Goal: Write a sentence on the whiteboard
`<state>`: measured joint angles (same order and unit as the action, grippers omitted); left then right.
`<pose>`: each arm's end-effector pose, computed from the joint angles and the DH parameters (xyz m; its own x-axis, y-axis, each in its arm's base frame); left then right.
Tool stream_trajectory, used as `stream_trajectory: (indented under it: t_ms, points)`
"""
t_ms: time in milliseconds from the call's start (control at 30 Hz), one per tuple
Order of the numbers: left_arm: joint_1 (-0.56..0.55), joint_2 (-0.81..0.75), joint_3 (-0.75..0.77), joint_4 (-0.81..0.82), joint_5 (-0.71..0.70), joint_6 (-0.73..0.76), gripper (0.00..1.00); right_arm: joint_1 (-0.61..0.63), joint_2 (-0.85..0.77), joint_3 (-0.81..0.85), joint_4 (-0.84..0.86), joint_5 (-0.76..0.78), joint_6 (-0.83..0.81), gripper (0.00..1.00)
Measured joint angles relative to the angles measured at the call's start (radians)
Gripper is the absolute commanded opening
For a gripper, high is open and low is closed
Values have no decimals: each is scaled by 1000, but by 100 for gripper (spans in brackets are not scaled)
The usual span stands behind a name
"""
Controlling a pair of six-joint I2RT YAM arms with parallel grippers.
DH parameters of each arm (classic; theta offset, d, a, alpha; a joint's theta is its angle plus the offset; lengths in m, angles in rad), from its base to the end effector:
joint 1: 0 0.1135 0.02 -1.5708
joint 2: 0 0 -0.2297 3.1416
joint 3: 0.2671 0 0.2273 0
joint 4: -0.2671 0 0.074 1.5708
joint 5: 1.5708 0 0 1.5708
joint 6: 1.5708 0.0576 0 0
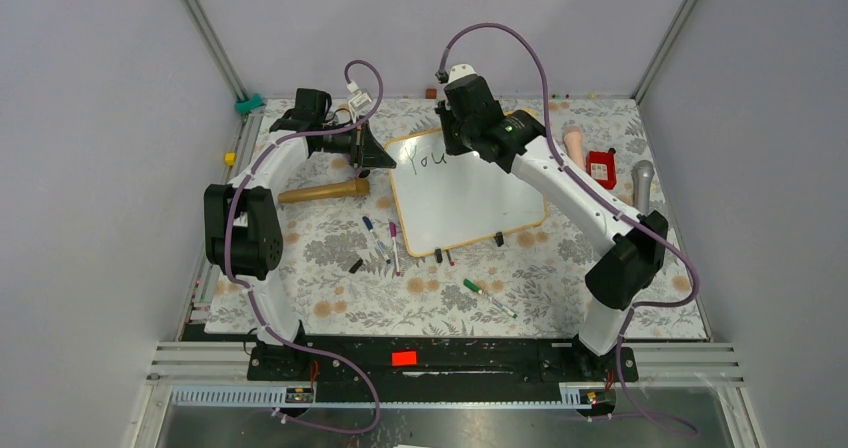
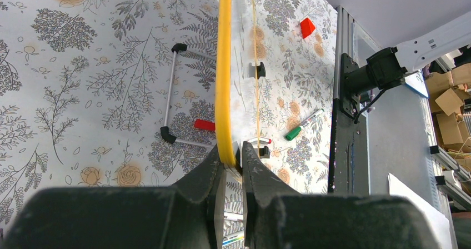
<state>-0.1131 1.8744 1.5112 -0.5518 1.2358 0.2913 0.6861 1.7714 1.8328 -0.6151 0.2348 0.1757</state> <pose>0.3631 -0.0960 0.2372 -0.5793 0.1608 -0.7991 0.8098 0.2249 -0.5418 0.3114 0.2377 0.3436 -0.4815 -0.1745 -0.8589 -0.3848 0.9226 0.0282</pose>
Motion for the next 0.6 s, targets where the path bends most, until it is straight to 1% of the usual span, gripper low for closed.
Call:
stream_trajectory:
  t_ms: [200,600]
  points:
    - [0,0,0,0,-2,0,0,0,28,4,0,0,0,0]
    - [0,0,0,0,-4,0,0,-2,31,11,-2,7,0,0]
